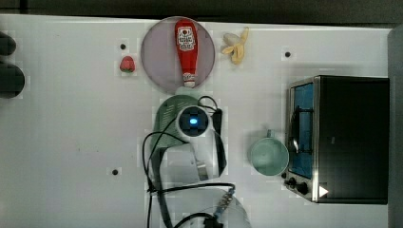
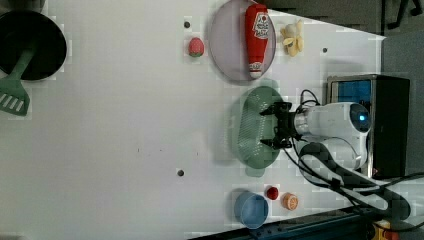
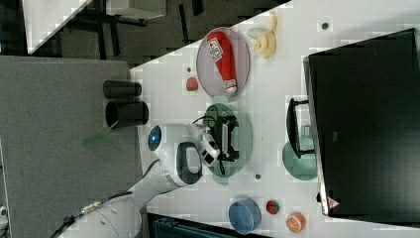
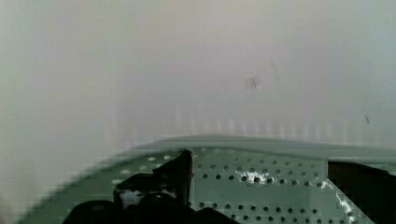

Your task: Drag strainer left to right.

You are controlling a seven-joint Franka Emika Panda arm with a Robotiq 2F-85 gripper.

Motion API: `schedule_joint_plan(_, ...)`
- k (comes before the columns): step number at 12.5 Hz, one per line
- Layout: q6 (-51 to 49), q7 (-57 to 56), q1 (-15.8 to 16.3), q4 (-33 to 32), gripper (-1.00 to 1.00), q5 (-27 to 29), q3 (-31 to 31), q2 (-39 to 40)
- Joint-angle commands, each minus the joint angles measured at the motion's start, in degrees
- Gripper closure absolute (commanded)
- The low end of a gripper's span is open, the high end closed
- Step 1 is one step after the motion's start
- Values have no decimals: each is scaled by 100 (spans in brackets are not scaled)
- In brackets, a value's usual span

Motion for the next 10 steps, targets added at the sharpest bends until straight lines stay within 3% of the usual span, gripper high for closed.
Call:
schedule_joint_plan(1,-41,-535,-176,132,-100,3,-111,-105)
schedule_joint_plan(10,95,-1757,-378,139,-100,3,-788,-105)
